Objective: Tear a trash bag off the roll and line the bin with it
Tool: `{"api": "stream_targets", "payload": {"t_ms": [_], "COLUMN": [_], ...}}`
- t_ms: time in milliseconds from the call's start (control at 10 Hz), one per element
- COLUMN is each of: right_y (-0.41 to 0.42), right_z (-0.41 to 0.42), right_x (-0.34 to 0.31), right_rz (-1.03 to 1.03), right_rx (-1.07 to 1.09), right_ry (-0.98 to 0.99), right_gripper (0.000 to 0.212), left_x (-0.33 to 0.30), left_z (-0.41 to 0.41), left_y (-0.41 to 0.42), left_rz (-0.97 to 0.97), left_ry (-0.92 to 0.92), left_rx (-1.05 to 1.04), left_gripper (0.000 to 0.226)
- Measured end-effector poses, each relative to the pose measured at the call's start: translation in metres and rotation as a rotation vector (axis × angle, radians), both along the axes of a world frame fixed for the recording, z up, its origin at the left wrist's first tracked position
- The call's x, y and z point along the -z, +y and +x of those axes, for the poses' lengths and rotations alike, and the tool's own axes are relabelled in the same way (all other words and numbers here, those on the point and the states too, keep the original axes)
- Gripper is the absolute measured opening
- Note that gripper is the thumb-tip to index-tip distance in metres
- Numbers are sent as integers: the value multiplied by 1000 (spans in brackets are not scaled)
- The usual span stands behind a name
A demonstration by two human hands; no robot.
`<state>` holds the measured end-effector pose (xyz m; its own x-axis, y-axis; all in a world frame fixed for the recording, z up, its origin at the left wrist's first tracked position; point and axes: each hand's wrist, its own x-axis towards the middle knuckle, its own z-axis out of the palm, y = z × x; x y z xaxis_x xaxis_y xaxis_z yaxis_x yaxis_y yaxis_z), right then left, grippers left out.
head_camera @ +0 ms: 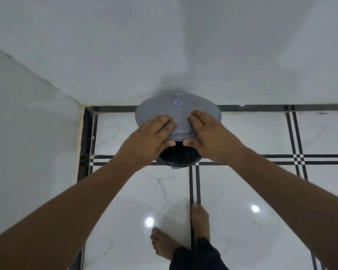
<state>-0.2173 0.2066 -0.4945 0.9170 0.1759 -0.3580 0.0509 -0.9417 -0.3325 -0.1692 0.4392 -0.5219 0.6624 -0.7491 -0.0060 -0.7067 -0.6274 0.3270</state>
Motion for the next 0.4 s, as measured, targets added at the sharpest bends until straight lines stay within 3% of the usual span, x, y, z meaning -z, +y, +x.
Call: {"api": "stream_targets", "payload": {"t_ms": [100,200,300,400], "right_y": [17,27,28,27], "right_z": [-39,-57,-59,-59], "right_x": [40,63,65,39], "right_rz": [-29,-22,-28,-23], "right_rx": [39,86,106,119], "right_ry": [25,118,205,258], "right_gripper": [72,52,60,62], "left_x": [43,70,60,19], "left_z": [-53,-88,-92,-92], "left_y": [7,3,-16,-32], "left_rz": [38,176,209,214], "left_ry": [-6,135,299,344], "left_rx": [-44,-114,-250,-295], "left_gripper": [53,54,54,55]}}
